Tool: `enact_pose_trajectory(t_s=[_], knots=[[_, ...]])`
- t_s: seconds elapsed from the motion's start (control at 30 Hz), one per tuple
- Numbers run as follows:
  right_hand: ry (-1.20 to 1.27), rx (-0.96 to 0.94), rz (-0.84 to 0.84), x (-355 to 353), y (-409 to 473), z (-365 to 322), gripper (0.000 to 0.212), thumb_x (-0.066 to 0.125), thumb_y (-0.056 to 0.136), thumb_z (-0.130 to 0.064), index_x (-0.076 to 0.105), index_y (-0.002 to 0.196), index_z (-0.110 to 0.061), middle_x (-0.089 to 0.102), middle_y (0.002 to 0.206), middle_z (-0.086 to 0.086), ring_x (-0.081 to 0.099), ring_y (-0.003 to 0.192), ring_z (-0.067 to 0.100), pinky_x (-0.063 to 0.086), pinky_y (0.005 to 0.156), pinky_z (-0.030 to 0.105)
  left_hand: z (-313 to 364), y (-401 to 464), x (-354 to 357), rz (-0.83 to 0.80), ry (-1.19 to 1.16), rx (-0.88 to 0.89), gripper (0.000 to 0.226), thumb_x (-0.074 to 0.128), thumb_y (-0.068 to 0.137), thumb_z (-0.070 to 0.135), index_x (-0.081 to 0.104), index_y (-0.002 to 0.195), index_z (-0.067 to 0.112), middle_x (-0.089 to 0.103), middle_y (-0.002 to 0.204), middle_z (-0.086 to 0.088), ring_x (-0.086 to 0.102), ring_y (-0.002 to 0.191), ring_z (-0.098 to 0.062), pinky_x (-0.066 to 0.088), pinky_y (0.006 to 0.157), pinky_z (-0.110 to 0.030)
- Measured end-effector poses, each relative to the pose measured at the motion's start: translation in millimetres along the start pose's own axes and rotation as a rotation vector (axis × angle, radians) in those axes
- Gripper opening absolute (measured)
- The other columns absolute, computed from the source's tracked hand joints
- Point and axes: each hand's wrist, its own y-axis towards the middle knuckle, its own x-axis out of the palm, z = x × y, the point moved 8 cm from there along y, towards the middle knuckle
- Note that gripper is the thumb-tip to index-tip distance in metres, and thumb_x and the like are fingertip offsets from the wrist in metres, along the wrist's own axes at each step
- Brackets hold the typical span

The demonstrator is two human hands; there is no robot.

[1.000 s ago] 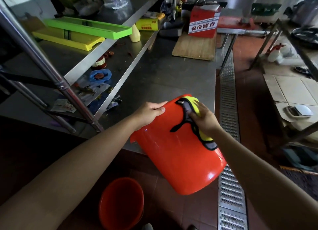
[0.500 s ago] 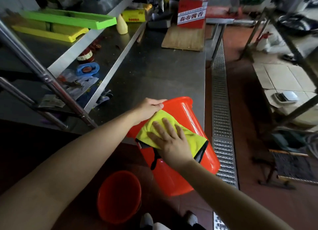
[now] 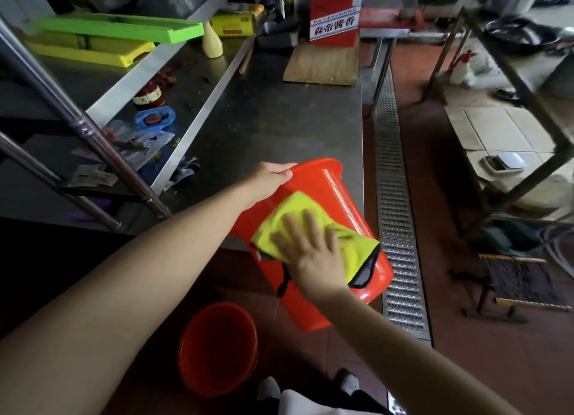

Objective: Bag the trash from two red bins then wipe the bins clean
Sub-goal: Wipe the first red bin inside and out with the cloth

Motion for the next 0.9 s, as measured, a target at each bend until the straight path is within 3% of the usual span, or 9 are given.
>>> enact_pose_trajectory(t_s=[0.1,0.17,0.27,0.33,0.5,0.6,0.73,0.8,0.9], knots=[[0.017,-0.088,-0.001,0,-6,-5,0.064,0.065,0.091,-0.035,0.041,0.15,-0.041,0.024,0.165,-0.002,0.02,0.152,0.035,0.033,0.111,0.057,-3,-3,-1,-0.019,0.003,0.004,0.035,0.055,0.099,0.021,0.059,0.134,0.022,0.06,0.133,0.005,0.054,0.12,-0.005,0.037,0.105,-0.019],[0.102,0.089,0.011,-4,-3,41,0.06,0.061,0.093,-0.048,0.041,0.149,-0.044,0.027,0.164,-0.005,0.026,0.15,0.031,0.037,0.108,0.053,-6,-4,-3,-0.025,-0.004,0.011,0.036,0.055,0.099,0.021,0.058,0.136,0.021,0.057,0.137,0.004,0.05,0.127,-0.008,0.033,0.112,-0.026],[0.426,0.522,-0.104,3,-8,140,0.058,0.054,0.096,-0.056,0.043,0.15,-0.037,0.035,0.16,-0.002,0.036,0.144,0.029,0.037,0.111,0.047,-13,-8,-5,-0.051,0.041,-0.028,0.037,0.052,0.1,0.034,0.054,0.137,0.035,0.051,0.144,0.009,0.044,0.133,-0.012,0.033,0.114,-0.038],[0.54,0.582,-0.137,9,-15,154,0.059,0.054,0.097,-0.053,0.044,0.15,-0.031,0.038,0.159,0.001,0.04,0.141,0.031,0.037,0.111,0.046,-20,-11,-8,-0.033,0.061,-0.061,0.036,0.051,0.099,0.041,0.053,0.135,0.043,0.049,0.145,0.011,0.043,0.134,-0.014,0.034,0.113,-0.044],[0.053,0.224,0.041,-1,-36,41,0.061,0.059,0.094,-0.048,0.037,0.151,-0.042,0.026,0.164,-0.002,0.025,0.149,0.037,0.035,0.106,0.056,-25,-9,-10,-0.004,-0.017,-0.02,0.034,0.058,0.096,0.033,0.06,0.13,0.034,0.06,0.132,0.013,0.054,0.124,-0.008,0.04,0.106,-0.028],[-0.096,-0.036,0.028,11,-50,-21,0.066,0.064,0.092,-0.032,0.038,0.152,-0.039,0.022,0.166,0.001,0.02,0.15,0.04,0.034,0.109,0.059,-23,-8,-8,-0.013,-0.025,-0.018,0.033,0.059,0.095,0.033,0.061,0.128,0.036,0.063,0.129,0.012,0.058,0.118,-0.006,0.042,0.108,-0.035],[-0.143,-0.197,0.054,5,-56,-21,0.057,0.062,0.092,-0.037,0.047,0.147,-0.039,0.032,0.162,-0.001,0.032,0.147,0.034,0.041,0.106,0.052,-22,-9,-9,-0.009,-0.013,-0.011,0.032,0.059,0.094,0.035,0.06,0.126,0.041,0.059,0.134,0.011,0.054,0.123,-0.009,0.04,0.11,-0.038],[0.0,-0.005,0.036,-3,-48,27,0.055,0.057,0.093,-0.048,0.046,0.147,-0.041,0.032,0.162,-0.004,0.033,0.147,0.032,0.041,0.104,0.052,-22,-10,-8,-0.029,-0.018,-0.012,0.034,0.059,0.095,0.033,0.06,0.129,0.038,0.056,0.138,0.01,0.05,0.128,-0.009,0.037,0.112,-0.038],[0.309,0.488,-0.02,-1,-50,118,0.057,0.055,0.094,-0.058,0.047,0.147,-0.038,0.038,0.159,-0.004,0.038,0.142,0.029,0.04,0.108,0.049,-21,-14,-6,-0.032,0.01,-0.038,0.035,0.056,0.096,0.038,0.057,0.131,0.041,0.053,0.141,0.011,0.047,0.132,-0.013,0.036,0.113,-0.044]])
